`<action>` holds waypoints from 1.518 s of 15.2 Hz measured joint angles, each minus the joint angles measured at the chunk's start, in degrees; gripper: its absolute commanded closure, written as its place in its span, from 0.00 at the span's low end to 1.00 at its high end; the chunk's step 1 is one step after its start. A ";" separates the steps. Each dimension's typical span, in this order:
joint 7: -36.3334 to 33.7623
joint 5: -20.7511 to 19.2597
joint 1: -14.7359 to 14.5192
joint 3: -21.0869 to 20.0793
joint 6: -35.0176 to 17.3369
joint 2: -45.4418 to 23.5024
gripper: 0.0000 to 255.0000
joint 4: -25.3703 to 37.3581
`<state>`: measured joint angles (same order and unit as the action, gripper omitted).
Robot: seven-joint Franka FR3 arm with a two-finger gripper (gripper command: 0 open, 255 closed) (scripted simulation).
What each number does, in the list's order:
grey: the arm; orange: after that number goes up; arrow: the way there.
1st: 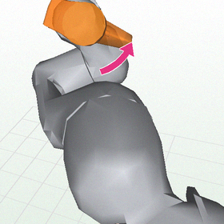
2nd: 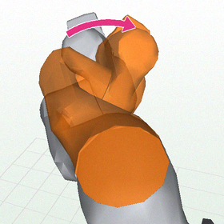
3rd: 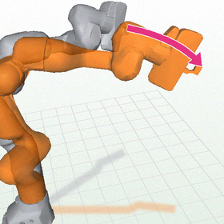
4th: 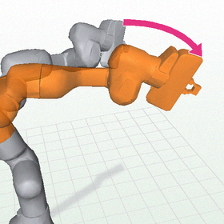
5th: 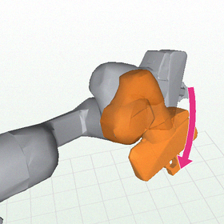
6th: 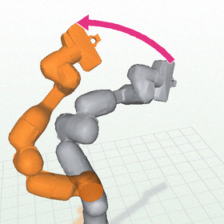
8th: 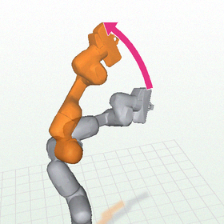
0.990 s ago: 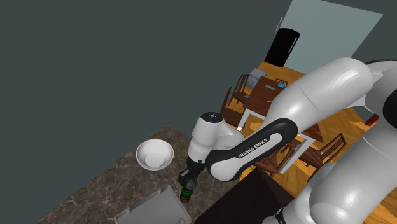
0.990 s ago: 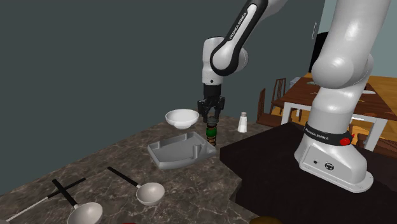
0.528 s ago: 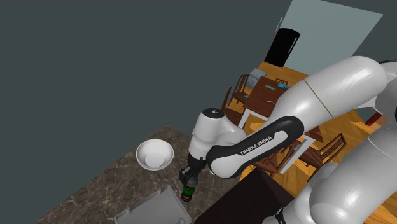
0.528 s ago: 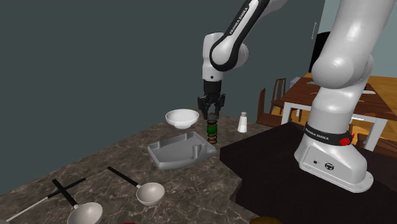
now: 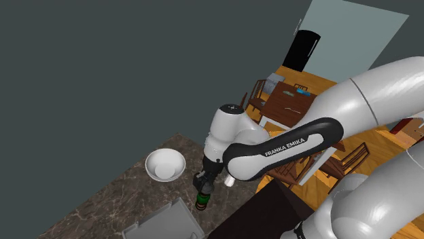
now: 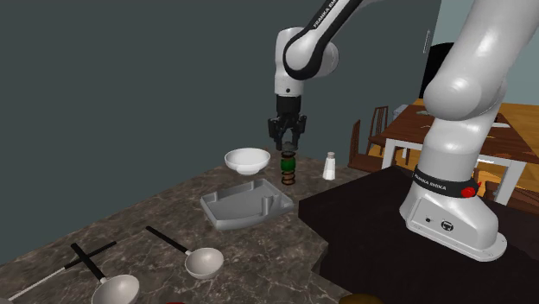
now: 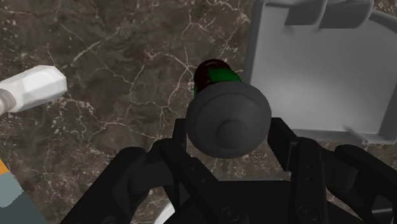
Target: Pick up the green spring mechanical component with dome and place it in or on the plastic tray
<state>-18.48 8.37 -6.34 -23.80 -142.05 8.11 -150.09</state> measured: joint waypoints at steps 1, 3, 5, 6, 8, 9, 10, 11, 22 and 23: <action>0.28 0.07 0.09 0.20 0.92 0.43 1.00 0.49; 0.62 0.85 -0.23 0.34 2.94 2.34 1.00 0.70; 1.02 1.37 -0.39 0.61 4.88 3.96 1.00 1.07; 1.10 1.50 -0.45 0.70 5.76 4.53 1.00 1.40; 1.41 1.65 -0.43 1.03 7.60 5.60 1.00 2.19; 1.51 1.95 -0.59 1.13 8.65 6.54 1.00 2.32; 1.52 2.01 -0.63 1.22 9.56 7.02 1.00 2.77; 1.47 2.03 -0.66 1.26 10.43 7.38 1.00 3.30; 1.39 2.56 -1.11 2.16 19.74 12.14 1.00 7.97; 0.27 2.55 -1.39 1.45 20.31 11.60 1.00 9.19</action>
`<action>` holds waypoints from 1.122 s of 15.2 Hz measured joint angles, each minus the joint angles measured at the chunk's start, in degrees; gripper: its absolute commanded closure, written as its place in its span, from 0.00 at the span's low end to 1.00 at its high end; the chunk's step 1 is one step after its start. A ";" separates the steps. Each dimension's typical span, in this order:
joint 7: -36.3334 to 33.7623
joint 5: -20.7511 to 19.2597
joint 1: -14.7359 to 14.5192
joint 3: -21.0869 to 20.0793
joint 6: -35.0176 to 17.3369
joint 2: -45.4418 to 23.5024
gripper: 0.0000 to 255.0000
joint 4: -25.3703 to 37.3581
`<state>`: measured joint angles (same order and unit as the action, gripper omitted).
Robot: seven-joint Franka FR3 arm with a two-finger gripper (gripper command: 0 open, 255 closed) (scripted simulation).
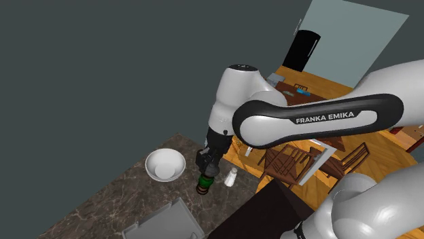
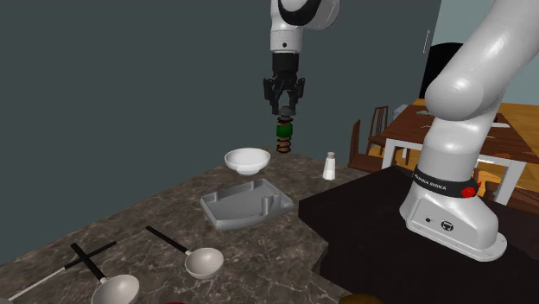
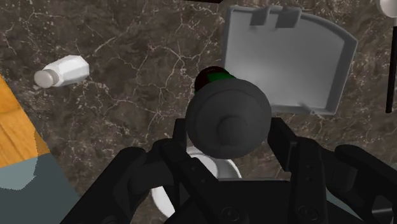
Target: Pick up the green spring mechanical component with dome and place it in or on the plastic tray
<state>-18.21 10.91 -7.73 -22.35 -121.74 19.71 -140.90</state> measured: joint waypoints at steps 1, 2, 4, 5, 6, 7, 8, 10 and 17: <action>-1.32 0.00 -0.36 -0.85 0.57 -0.57 1.00 1.26; -2.60 -0.11 -0.63 -1.61 1.49 -1.16 1.00 2.89; -5.38 -0.04 -1.46 -3.38 2.67 -2.00 1.00 5.14; -6.59 -0.37 -1.57 -4.10 3.19 -2.97 1.00 6.71; -8.16 -0.44 -2.00 -5.08 3.77 -3.56 1.00 7.98; -9.74 -0.92 -2.18 -6.03 4.48 -4.87 1.00 10.06; -11.28 -1.23 -2.48 -6.92 5.23 -5.75 1.00 11.76; -14.70 -2.42 -2.97 -8.95 6.01 -8.61 1.00 15.46; -19.07 -4.52 -3.73 -11.44 4.10 -12.98 1.00 17.65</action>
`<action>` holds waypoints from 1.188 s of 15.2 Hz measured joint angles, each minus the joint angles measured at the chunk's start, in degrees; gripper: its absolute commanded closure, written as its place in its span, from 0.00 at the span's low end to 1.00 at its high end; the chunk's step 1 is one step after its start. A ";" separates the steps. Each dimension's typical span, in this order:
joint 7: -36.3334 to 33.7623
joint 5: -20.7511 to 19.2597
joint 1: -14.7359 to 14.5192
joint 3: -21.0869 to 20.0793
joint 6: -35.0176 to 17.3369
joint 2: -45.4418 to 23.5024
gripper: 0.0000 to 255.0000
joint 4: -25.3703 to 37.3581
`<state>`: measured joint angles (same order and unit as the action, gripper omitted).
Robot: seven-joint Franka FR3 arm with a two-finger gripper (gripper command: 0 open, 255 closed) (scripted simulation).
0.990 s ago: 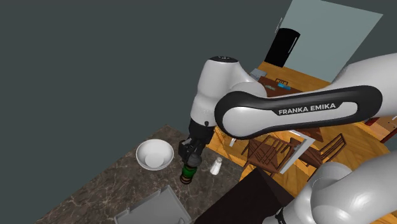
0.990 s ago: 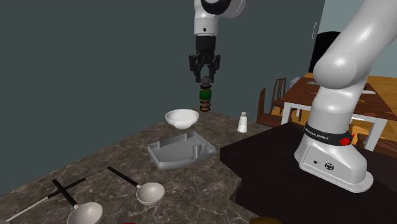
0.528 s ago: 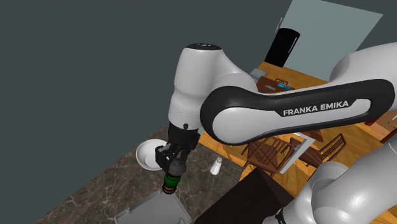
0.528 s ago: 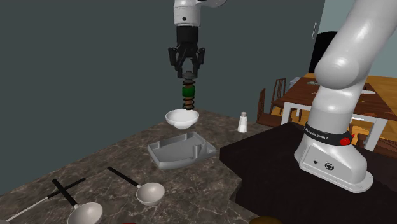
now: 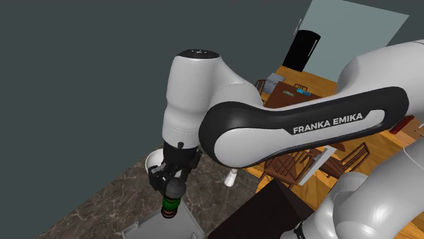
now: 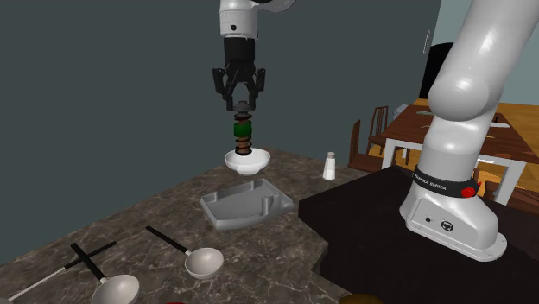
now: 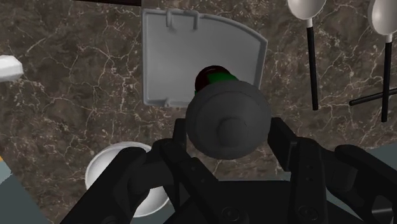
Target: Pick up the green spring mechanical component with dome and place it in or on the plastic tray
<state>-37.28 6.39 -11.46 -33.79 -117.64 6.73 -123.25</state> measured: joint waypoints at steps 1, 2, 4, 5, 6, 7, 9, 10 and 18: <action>-0.04 -0.15 0.03 -0.04 -0.63 -0.32 1.00 -0.36; -0.14 -0.26 0.02 -0.10 -1.17 -0.53 1.00 -0.71; -0.26 -0.46 -0.01 -0.23 -2.73 -1.00 1.00 -1.87; -0.37 -0.61 -0.02 -0.30 -3.63 -1.32 1.00 -2.49; -0.60 -0.88 -0.03 -0.42 -4.36 -1.83 1.00 -2.77; -0.76 -1.17 -0.02 -0.50 -5.33 -2.36 1.00 -3.29; -1.19 -1.76 -0.04 -0.67 -7.00 -3.39 1.00 -4.07; -1.46 -2.09 -0.06 -0.77 -7.81 -3.94 1.00 -4.40; -3.17 -4.66 -0.14 -1.02 -13.85 -7.81 1.00 -7.19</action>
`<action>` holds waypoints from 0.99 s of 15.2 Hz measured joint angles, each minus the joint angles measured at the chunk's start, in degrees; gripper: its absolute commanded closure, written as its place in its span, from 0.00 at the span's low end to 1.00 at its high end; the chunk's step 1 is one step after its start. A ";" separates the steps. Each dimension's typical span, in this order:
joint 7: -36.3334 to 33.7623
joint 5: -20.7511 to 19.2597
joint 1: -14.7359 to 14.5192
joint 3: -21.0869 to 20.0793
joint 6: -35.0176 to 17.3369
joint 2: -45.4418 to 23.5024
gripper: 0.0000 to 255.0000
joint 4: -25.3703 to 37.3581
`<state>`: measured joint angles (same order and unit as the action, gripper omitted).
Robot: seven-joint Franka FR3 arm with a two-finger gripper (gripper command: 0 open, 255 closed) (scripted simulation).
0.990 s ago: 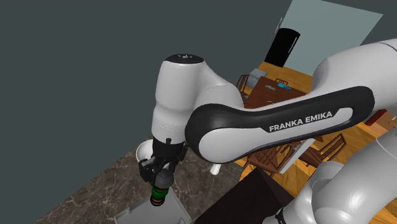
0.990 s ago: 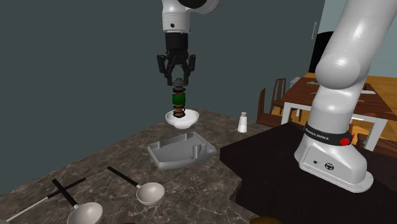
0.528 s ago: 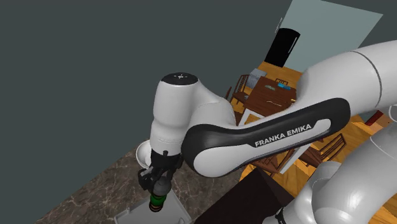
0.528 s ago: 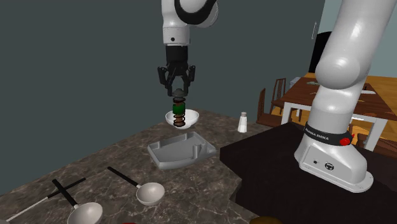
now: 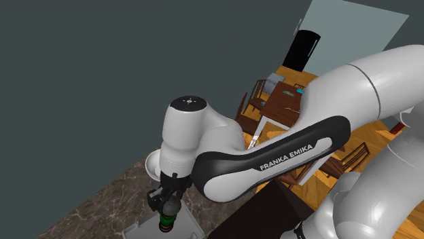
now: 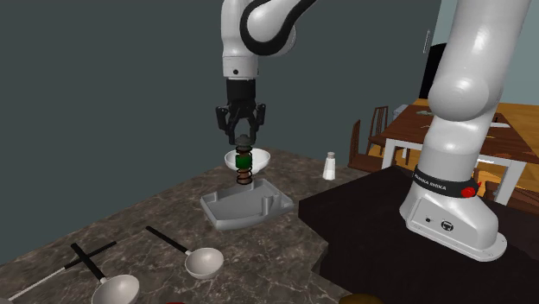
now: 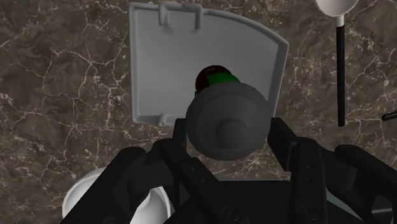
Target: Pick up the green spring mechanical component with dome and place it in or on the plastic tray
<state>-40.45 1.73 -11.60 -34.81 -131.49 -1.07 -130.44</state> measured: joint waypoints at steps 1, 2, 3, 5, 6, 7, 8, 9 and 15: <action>-0.43 -0.49 -0.08 -0.04 -0.91 -0.67 1.00 -0.36; -0.53 -0.72 -0.08 -0.02 -1.38 -0.98 1.00 -0.57; -0.58 -0.81 -0.08 -0.01 -1.59 -1.10 1.00 -0.67; -0.62 -0.90 -0.07 0.01 -1.79 -1.22 1.00 -0.76; -0.64 -0.92 -0.08 0.01 -1.83 -1.25 1.00 -0.76; -0.64 -0.93 -0.08 0.01 -1.85 -1.26 1.00 -0.77; -0.65 -0.93 -0.08 0.01 -1.86 -1.26 1.00 -0.78; -0.65 -0.94 -0.08 0.01 -1.86 -1.26 0.00 -0.78; -0.66 -0.94 -0.08 0.00 -1.87 -1.26 0.00 -0.77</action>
<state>-41.10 0.79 -11.68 -34.80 -133.36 -2.34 -131.22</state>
